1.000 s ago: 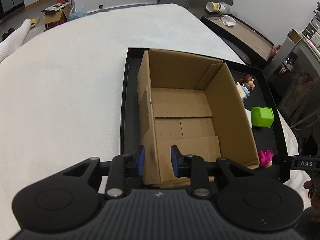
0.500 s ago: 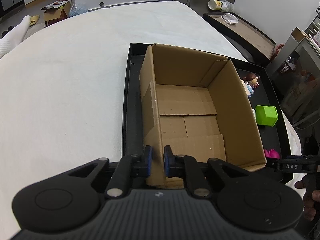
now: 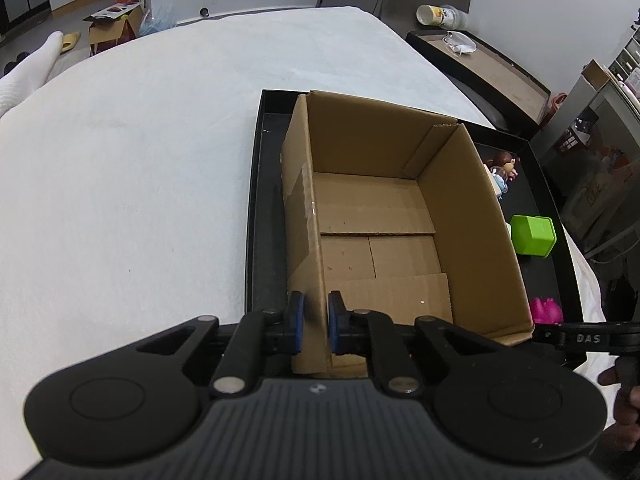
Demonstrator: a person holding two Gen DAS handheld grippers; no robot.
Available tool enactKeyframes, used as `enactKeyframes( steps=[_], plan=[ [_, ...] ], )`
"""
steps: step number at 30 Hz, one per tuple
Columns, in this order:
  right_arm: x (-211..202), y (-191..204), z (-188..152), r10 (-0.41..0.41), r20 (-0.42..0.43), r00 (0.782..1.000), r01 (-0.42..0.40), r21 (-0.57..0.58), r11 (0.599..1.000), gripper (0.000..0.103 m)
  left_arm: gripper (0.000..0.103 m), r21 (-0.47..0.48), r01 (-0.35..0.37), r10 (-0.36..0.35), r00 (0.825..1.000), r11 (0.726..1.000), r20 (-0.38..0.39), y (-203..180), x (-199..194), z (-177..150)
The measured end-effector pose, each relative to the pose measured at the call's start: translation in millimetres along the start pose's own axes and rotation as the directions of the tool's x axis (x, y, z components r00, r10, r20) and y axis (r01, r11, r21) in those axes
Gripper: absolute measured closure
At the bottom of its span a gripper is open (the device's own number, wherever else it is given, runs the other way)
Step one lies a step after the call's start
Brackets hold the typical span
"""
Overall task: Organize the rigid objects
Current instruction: 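Carry the pink dinosaur into the box with the right tool and release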
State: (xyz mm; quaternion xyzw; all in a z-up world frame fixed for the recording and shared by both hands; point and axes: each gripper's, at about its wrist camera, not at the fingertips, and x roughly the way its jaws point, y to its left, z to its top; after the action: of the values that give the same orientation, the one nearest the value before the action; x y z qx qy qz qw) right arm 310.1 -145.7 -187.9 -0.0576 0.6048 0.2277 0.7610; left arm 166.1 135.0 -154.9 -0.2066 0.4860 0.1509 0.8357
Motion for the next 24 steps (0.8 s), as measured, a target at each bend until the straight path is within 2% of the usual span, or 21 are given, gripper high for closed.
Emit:
enactKeyframes(
  steps=[13, 24],
  plan=[
    [-48, 25, 18, -0.008, 0.088, 0.996, 0.012, -0.042, 0.999, 0.043, 0.091, -0.074, 0.043, -0.043, 0.999, 0.996, 0.002, 14, -2, -1],
    [-74, 57, 33, -0.015, 0.135, 0.991, 0.027, -0.094, 0.995, 0.043, 0.091, -0.069, 0.057, -0.057, 0.998, 0.996, -0.003, 16, 0, 0]
  ],
)
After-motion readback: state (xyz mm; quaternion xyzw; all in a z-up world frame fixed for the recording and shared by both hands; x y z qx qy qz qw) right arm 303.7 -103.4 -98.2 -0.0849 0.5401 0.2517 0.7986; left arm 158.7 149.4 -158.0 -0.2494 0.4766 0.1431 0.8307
